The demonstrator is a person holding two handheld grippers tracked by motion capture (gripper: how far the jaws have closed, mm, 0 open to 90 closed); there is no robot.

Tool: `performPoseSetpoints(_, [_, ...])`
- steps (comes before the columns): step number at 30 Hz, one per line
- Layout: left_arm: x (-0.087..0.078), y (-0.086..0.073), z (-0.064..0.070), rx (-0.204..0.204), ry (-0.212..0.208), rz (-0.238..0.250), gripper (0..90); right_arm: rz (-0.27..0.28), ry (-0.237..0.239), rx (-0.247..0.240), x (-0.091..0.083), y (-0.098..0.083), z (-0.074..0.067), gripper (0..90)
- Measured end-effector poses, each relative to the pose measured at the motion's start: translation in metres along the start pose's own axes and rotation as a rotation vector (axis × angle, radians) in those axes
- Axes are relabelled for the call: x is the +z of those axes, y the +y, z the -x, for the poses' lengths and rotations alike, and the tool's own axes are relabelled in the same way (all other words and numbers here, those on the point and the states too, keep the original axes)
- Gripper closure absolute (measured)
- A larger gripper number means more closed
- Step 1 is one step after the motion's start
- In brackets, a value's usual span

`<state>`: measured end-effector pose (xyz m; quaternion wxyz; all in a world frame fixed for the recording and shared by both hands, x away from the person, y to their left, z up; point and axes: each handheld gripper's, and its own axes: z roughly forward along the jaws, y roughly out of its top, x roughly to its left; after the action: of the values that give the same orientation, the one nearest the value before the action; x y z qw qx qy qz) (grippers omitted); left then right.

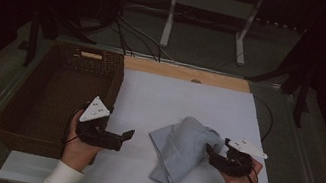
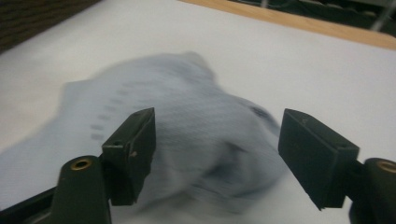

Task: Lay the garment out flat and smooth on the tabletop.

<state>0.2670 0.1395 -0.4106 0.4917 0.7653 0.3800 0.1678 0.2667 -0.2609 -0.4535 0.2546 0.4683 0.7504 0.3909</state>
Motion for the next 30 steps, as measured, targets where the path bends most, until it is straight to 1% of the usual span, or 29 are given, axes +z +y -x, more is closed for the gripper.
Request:
performPoseSetpoints(6, [0.000, 0.000, 0.000, 0.001, 0.000, 0.000, 0.2, -0.001, 0.086, -0.072, 0.000, 0.006, -0.031, 25.9])
performPoseSetpoints(8, [0.000, 0.000, 0.000, 0.000, -0.001, 0.001, 0.2, -0.013, 0.120, -0.098, 0.001, 0.007, -0.041, 26.9])
performPoseSetpoints(9, [0.000, 0.000, 0.000, 0.000, -0.001, 0.000, 0.2, -0.023, 0.129, -0.118, 0.003, 0.007, -0.046, 27.8])
performPoseSetpoints(11, [0.000, 0.000, 0.000, 0.001, -0.001, 0.000, 0.2, -0.042, 0.133, -0.138, 0.006, 0.006, -0.050, 31.3])
performPoseSetpoints(12, [0.000, 0.000, 0.000, 0.002, -0.001, -0.001, 0.2, -0.051, 0.128, -0.147, 0.008, 0.004, -0.051, 34.0])
performPoseSetpoints(13, [0.000, 0.000, 0.000, 0.003, 0.000, -0.001, 0.2, -0.063, 0.112, -0.174, 0.010, 0.003, -0.053, 37.3])
performPoseSetpoints(14, [0.000, 0.000, 0.001, 0.004, 0.001, -0.002, 0.2, -0.072, 0.107, -0.190, 0.011, 0.001, -0.053, 39.9])
performPoseSetpoints(15, [0.000, 0.000, 0.001, 0.004, 0.001, -0.003, 0.2, -0.077, 0.106, -0.188, 0.012, 0.000, -0.053, 42.8])
performPoseSetpoints(16, [0.000, 0.000, 0.001, 0.004, 0.001, -0.002, 0.2, -0.081, 0.103, -0.190, 0.013, -0.001, -0.053, 48.3])
performPoseSetpoints(19, [0.000, 0.000, 0.001, 0.005, 0.001, -0.004, 0.2, -0.094, 0.101, -0.231, 0.013, -0.003, -0.054, 72.1])
performPoseSetpoints(20, [0.000, 0.000, 0.001, 0.004, 0.001, -0.004, 0.2, -0.097, 0.090, -0.246, 0.013, -0.003, -0.054, 79.7])
performPoseSetpoints(21, [0.000, 0.000, 0.001, 0.006, 0.001, -0.006, 0.2, -0.099, 0.084, -0.254, 0.013, -0.004, -0.054, 83.5])
performPoseSetpoints(23, [0.000, 0.000, 0.001, 0.006, 0.001, -0.005, 0.2, -0.089, 0.059, -0.263, 0.012, -0.003, -0.052, 88.1])
performPoseSetpoints(24, [0.000, 0.000, 0.001, 0.004, 0.001, -0.003, 0.2, -0.087, 0.051, -0.263, 0.011, -0.003, -0.051, 88.8])
performPoseSetpoints(27, [0.000, 0.000, 0.000, 0.001, -0.001, 0.000, 0.2, -0.075, 0.015, -0.242, 0.007, -0.002, -0.042, 89.7])
performPoseSetpoints(28, [0.000, 0.000, 0.000, 0.002, -0.001, -0.001, 0.2, -0.074, 0.000, -0.230, 0.005, -0.002, -0.036, 89.7])
performPoseSetpoints(29, [0.000, 0.000, 0.000, 0.002, -0.001, -0.002, 0.2, -0.072, -0.005, -0.225, 0.005, -0.002, -0.033, 89.8])
performPoseSetpoints(30, [0.000, 0.000, 0.000, 0.002, 0.000, -0.001, 0.2, -0.075, -0.012, -0.209, 0.004, -0.002, -0.029, 89.8])
